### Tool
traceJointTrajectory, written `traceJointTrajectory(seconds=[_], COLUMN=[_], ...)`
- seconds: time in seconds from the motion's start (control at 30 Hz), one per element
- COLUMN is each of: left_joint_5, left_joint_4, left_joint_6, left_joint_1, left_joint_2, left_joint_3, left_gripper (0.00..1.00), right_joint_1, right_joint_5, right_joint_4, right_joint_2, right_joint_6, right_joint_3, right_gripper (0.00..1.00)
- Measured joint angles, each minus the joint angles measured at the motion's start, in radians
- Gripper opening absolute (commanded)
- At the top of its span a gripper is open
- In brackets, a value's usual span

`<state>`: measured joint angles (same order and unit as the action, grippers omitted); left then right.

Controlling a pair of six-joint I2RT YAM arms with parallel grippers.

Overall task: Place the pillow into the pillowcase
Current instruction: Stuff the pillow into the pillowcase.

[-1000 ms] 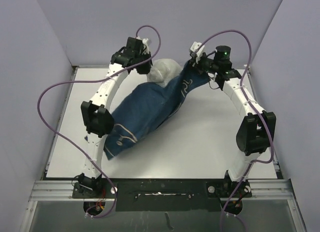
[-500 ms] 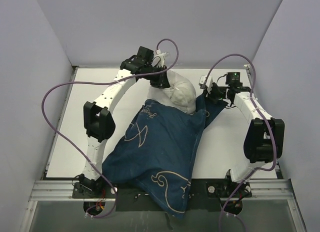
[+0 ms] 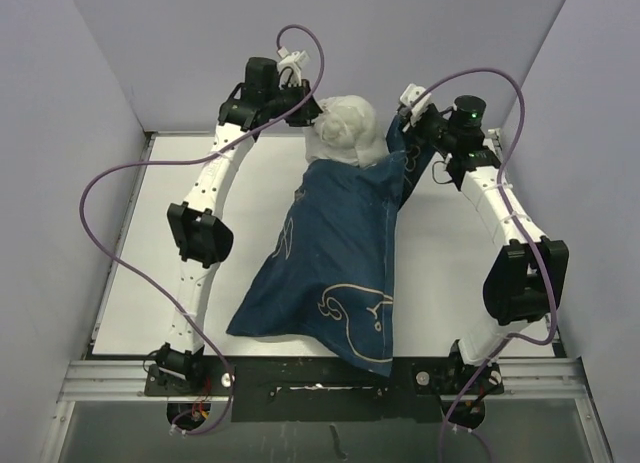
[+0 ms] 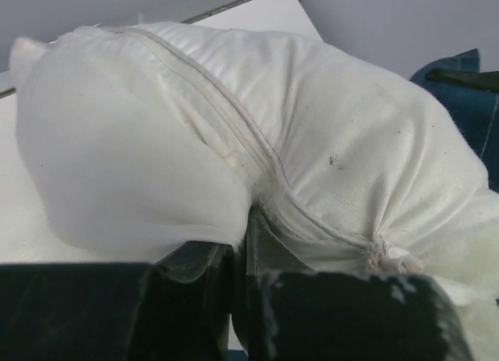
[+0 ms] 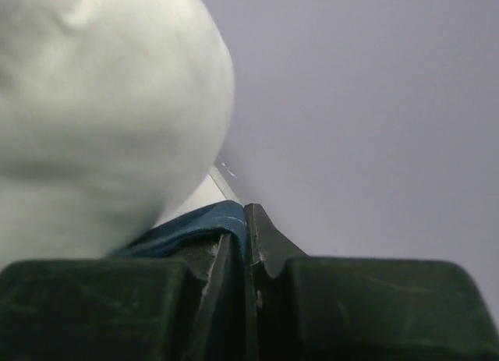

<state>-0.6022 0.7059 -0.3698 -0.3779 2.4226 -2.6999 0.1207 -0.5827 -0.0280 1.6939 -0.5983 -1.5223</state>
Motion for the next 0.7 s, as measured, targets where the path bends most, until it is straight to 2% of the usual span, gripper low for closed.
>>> traceJointTrajectory(seconds=[0.1,0.2,0.3,0.4,0.47,0.53,0.6,0.7], left_joint_5=[0.026,0.042,0.051,0.046,0.035,0.006,-0.021,-0.046], left_joint_4=[0.021,0.039,0.095,0.134,0.145,0.144,0.145,0.164], left_joint_6=[0.008,0.022,0.046,0.081,0.105,0.122,0.129,0.127], left_joint_1=[0.002,-0.043,-0.117,-0.201,-0.240,-0.256,-0.257,-0.248], left_joint_2=[-0.005,-0.006,0.014,0.050,0.054,0.054,0.054,0.054], left_joint_3=[0.002,0.031,0.030,-0.002,0.023,0.066,0.115,0.156], left_gripper=[0.00,0.00,0.00,0.00,0.07,0.17,0.32,0.48], right_joint_1=[-0.037,-0.063,-0.068,-0.082,-0.113,-0.160,-0.204,-0.262], right_joint_5=[-0.029,-0.069,-0.137,-0.189,-0.213,-0.232,-0.248,-0.265], right_joint_4=[0.084,0.060,-0.098,-0.294,-0.410,-0.517,-0.607,-0.734], right_joint_2=[-0.048,-0.123,-0.174,-0.185,-0.190,-0.196,-0.198,-0.198], right_joint_6=[-0.013,-0.070,-0.168,-0.281,-0.345,-0.397,-0.449,-0.558], right_joint_3=[0.098,0.256,0.379,0.423,0.438,0.447,0.448,0.443], right_gripper=[0.00,0.00,0.00,0.00,0.03,0.14,0.29,0.49])
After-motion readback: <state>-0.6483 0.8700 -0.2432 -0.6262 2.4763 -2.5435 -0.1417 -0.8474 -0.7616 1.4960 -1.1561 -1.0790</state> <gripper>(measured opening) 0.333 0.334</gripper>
